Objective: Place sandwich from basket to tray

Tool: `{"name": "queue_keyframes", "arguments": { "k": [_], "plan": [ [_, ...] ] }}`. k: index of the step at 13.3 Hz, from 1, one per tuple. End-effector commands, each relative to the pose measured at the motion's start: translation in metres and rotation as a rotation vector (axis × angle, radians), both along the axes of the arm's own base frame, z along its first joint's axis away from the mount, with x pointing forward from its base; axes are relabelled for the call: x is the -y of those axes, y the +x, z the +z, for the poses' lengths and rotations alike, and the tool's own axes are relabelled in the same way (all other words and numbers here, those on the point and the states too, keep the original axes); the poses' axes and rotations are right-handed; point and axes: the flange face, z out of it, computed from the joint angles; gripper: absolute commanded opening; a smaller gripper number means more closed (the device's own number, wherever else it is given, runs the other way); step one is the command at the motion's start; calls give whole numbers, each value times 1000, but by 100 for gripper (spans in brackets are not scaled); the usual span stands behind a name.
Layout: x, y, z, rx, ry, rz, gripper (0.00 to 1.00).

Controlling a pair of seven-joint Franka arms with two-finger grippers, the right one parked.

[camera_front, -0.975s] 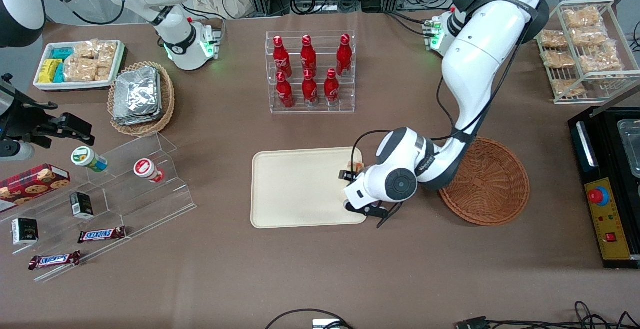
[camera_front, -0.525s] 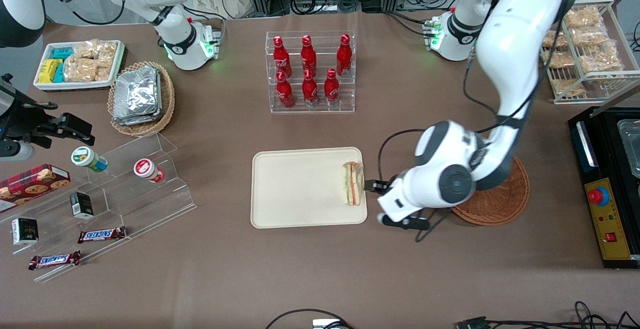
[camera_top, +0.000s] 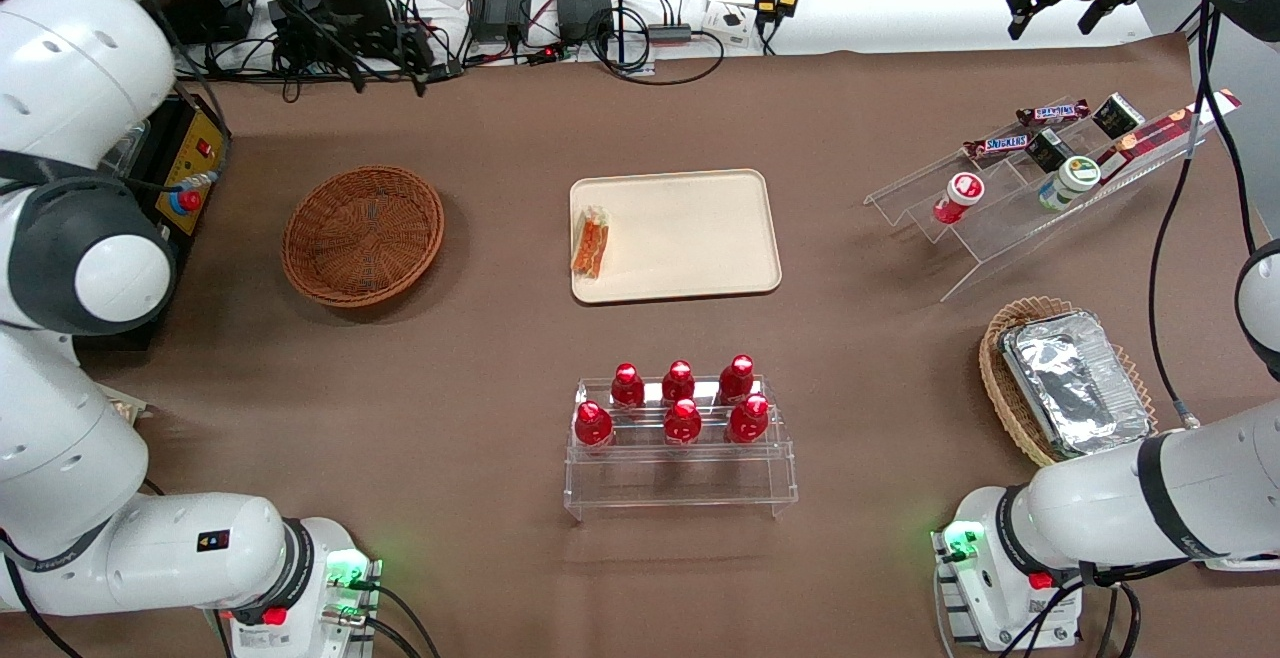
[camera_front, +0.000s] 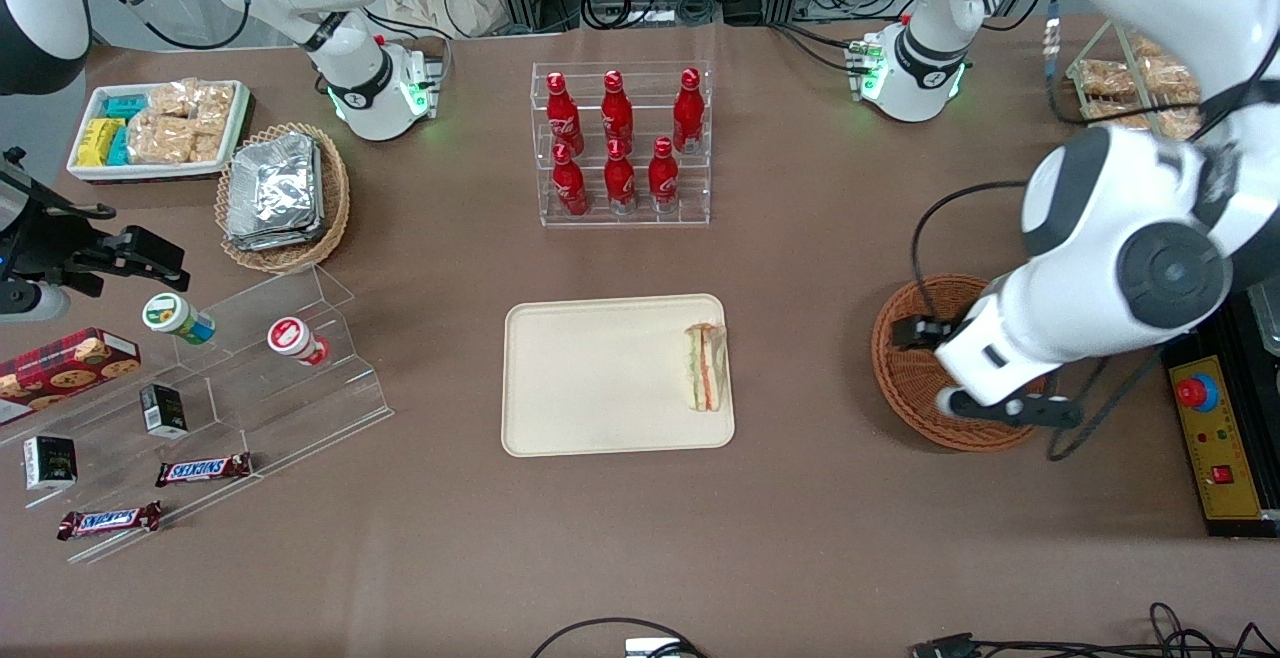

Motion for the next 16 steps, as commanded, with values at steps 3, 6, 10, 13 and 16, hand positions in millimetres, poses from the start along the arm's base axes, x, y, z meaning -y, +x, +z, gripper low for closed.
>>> {"name": "queue_keyframes", "arguments": {
  "k": [3,6,10,13,16],
  "plan": [
    [-38,-51,75,-30,89,21,100],
    [-59,-64,72,-97,102,61,100],
    [-61,-92,51,-80,100,65,100],
    [-89,-111,39,-47,41,19,100],
    [-90,-113,41,-51,43,19,100]
  ]
}}
